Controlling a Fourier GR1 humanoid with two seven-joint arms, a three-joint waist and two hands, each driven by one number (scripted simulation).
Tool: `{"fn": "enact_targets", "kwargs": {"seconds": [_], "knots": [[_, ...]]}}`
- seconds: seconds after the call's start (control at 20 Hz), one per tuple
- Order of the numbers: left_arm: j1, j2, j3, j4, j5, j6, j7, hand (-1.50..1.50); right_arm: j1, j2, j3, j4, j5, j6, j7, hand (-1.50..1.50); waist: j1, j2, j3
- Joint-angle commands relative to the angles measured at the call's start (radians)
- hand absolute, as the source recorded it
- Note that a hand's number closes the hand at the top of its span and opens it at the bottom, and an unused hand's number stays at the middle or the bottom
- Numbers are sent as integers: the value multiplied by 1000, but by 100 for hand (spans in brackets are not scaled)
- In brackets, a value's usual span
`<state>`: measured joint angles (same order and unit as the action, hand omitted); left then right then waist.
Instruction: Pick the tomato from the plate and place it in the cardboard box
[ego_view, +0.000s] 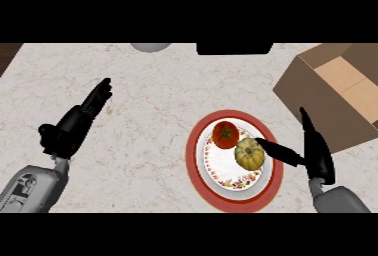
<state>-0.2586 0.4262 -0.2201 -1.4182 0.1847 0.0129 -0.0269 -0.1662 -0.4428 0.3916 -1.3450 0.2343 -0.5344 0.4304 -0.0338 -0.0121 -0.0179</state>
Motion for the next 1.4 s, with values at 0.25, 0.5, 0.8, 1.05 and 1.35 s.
{"fn": "enact_targets", "kwargs": {"seconds": [0.25, 0.5, 0.8, 1.05, 1.35], "knots": [[13, -71, -86, -27, -37, 24, 42, 0, -157, -65, 199, -108, 433, 95, 529, -150, 17, -16, 3], [-30, -72, -70, -30, -25, 16, 73, 0, -284, 42, 241, -283, 394, 377, 848, -150, 17, -12, 8], [32, -94, -101, -43, -57, 39, 49, 0, -382, 182, 176, -336, 318, 536, 1054, -150, 29, -3, 12], [18, -95, -92, -18, -64, 30, 39, 0, -425, 264, 77, -248, 332, 556, 1056, -150, 21, 7, 13], [16, -114, -102, -73, -75, 37, 83, 0, -426, 342, 46, -187, 416, 569, 1057, -150, 35, 7, 16]]}}
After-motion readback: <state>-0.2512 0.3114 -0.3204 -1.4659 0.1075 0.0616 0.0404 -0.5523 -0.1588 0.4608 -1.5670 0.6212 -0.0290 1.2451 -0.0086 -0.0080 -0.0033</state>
